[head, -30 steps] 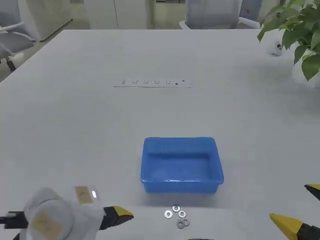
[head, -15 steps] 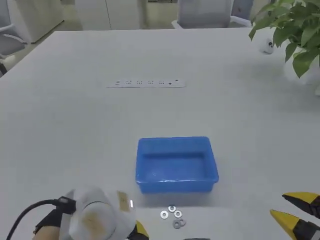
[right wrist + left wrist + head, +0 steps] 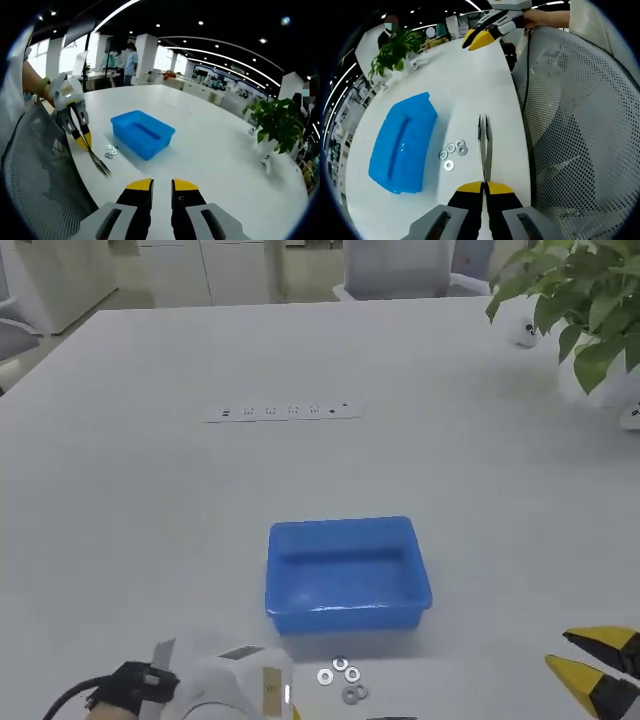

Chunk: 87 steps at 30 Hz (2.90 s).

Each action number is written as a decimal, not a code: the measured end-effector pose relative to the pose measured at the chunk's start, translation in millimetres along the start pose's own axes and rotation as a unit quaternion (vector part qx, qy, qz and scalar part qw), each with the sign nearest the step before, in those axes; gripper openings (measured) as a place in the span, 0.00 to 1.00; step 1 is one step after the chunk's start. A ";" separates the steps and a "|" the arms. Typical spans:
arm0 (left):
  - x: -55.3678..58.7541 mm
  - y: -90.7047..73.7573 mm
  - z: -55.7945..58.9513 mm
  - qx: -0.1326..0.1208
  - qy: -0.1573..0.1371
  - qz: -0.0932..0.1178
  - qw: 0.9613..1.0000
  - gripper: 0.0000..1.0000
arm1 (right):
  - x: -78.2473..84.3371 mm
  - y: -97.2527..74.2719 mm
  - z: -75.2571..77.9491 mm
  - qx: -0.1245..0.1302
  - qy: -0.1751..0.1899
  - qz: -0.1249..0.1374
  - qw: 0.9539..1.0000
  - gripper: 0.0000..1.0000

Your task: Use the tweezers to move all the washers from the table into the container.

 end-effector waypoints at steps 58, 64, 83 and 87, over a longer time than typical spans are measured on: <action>-74.0 -69.2 -25.2 0.041 0.017 0.008 0.999 0.00 | -21.8 14.6 -85.5 -0.187 -0.031 -0.016 0.982 0.20; -78.0 -67.8 -26.3 0.044 0.018 0.008 0.999 0.00 | -7.6 46.9 -126.4 -0.267 -0.106 -0.067 0.955 0.21; -82.1 -65.9 -45.1 0.065 0.013 0.015 0.998 0.00 | -3.4 101.5 -148.9 -0.327 -0.077 -0.078 0.939 0.07; -81.8 -67.4 -49.9 0.067 0.020 0.014 0.997 0.00 | -9.4 105.4 -147.7 -0.329 -0.051 -0.063 0.941 0.08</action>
Point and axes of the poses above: the centre of the closed fingertips' face, and the gripper's own axes: y roughly forward along the fingers, z roughly to its right, x roughly out of its underside, the point moved 2 cm from there along -y, roughly backward along the fingers, and after that the axes turned 12 degrees about y, right-handed, at the moved point
